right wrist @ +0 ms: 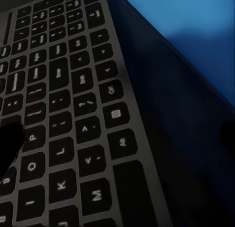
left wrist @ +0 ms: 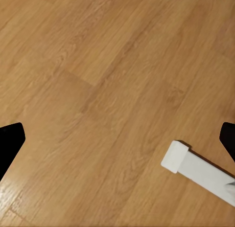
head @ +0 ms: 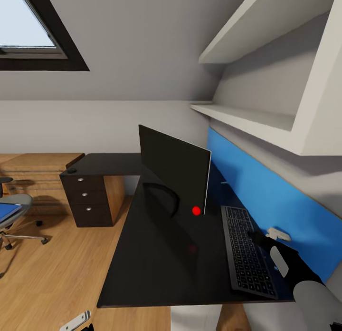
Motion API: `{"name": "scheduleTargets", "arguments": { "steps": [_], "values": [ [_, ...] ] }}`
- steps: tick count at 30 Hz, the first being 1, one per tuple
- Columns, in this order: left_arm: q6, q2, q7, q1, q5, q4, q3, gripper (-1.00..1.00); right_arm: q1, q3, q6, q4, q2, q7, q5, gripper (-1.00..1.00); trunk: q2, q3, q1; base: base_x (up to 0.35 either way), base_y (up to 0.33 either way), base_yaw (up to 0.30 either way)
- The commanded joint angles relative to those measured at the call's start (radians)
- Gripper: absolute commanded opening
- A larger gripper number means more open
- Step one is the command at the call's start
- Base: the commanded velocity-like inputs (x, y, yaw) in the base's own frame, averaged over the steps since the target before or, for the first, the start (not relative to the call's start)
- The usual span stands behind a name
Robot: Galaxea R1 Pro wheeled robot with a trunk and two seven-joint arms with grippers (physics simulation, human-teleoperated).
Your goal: In the bedroom, organize the workspace by keeping the computer under the desk, ensuring the monitor is on the desk, placing the keyboard on the desk next to the monitor, placing the mouse on the desk next to the keyboard, moving the folder from the swivel chair onto the desk next to the mouse, stacking the notebook on top of the folder with the pen on top of the notebook, and positioning the swivel chair next to the desk.
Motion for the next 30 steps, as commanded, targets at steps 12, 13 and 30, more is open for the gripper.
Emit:
{"name": "scheduleTargets", "arguments": {
  "steps": [12,13,30],
  "values": [
    [0.005,0.000,0.006,0.000,0.006,-0.001,-0.001,1.00,0.000,-0.003,0.006,-0.002,0.000,0.002,-0.006,1.00,-0.085,-0.039,0.046,0.000,0.000,0.000],
    [0.005,0.000,0.006,0.000,0.006,-0.001,-0.001,1.00,0.000,-0.003,0.006,-0.002,0.000,0.002,-0.006,1.00,-0.092,-0.042,0.050,0.000,0.000,0.000],
    [0.006,-0.001,0.006,0.000,0.005,-0.001,-0.001,1.00,0.000,-0.003,0.006,-0.002,0.000,0.002,-0.005,1.00,-0.204,-0.092,0.111,0.000,0.000,0.000]
  ]
}}
